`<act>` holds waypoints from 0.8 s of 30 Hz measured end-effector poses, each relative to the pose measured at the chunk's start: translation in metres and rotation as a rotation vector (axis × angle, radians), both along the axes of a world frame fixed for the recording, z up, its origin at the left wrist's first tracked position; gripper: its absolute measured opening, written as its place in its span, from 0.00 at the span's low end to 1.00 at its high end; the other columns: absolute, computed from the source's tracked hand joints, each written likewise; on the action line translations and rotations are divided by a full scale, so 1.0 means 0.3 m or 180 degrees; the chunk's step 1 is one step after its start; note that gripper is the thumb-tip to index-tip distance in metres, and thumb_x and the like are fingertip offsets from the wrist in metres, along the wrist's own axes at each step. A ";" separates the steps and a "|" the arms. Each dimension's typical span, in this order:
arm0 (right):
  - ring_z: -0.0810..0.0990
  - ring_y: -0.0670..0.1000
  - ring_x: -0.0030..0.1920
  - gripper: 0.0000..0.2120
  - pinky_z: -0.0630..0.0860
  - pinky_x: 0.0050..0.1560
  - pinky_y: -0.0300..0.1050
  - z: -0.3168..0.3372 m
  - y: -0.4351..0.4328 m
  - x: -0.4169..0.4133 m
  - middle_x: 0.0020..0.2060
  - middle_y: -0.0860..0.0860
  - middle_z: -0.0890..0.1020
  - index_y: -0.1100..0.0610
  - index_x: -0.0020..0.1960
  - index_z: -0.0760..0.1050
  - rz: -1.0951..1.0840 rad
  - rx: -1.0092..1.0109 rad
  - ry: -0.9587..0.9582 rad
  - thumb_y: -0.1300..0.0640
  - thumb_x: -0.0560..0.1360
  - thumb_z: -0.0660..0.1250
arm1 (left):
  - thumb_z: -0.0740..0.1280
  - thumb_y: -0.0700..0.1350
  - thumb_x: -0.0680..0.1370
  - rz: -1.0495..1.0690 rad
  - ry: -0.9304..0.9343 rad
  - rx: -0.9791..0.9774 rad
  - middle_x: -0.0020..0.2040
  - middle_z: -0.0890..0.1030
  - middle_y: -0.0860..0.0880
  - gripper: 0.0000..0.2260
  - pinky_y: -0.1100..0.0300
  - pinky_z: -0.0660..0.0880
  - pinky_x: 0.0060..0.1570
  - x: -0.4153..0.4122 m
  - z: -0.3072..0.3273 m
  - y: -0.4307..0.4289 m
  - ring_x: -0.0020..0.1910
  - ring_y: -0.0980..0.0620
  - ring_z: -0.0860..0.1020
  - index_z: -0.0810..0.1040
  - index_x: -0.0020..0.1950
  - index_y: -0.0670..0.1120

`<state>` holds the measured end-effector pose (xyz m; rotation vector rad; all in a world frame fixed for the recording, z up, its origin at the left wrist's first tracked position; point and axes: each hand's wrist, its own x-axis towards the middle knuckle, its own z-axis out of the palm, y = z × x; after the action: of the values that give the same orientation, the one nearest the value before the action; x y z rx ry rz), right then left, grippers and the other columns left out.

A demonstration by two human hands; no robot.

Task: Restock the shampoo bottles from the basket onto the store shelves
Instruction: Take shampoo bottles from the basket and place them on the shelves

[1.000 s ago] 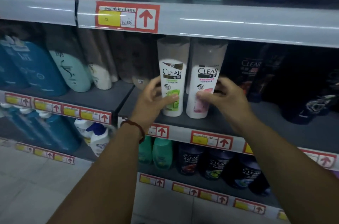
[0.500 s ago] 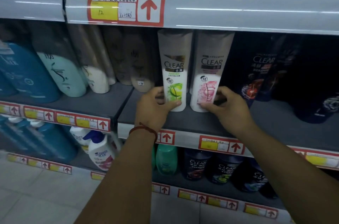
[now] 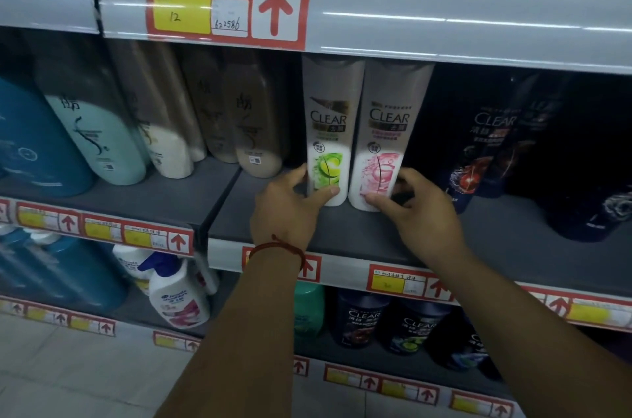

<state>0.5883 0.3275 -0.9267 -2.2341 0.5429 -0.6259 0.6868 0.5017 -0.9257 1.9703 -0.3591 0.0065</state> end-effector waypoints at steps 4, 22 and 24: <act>0.81 0.43 0.50 0.20 0.80 0.51 0.55 -0.001 0.002 0.002 0.51 0.39 0.82 0.40 0.61 0.76 0.0011 -0.0038 0.0045 0.36 0.71 0.70 | 0.75 0.59 0.70 0.0046 -0.0012 -0.0015 0.51 0.84 0.57 0.17 0.50 0.79 0.52 -0.014 0.012 -0.008 0.49 0.55 0.81 0.81 0.58 0.61; 0.79 0.47 0.49 0.19 0.79 0.51 0.54 0.012 0.007 0.001 0.50 0.43 0.79 0.43 0.59 0.77 -0.0090 -0.0322 0.0465 0.34 0.74 0.67 | 0.74 0.60 0.71 -0.0216 -0.0135 0.0391 0.55 0.82 0.59 0.27 0.57 0.77 0.52 -0.025 0.014 0.011 0.52 0.57 0.80 0.74 0.69 0.60; 0.79 0.48 0.49 0.20 0.79 0.52 0.51 0.021 0.012 -0.006 0.51 0.46 0.77 0.47 0.60 0.78 -0.0020 -0.0279 0.0534 0.36 0.74 0.69 | 0.75 0.56 0.72 -0.0394 -0.0104 0.0399 0.60 0.80 0.57 0.27 0.60 0.75 0.54 -0.032 0.017 0.023 0.56 0.56 0.78 0.74 0.69 0.55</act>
<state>0.5864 0.3311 -0.9205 -2.3827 0.6170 -0.4761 0.6771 0.5086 -0.9206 2.0703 -0.5129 -0.0648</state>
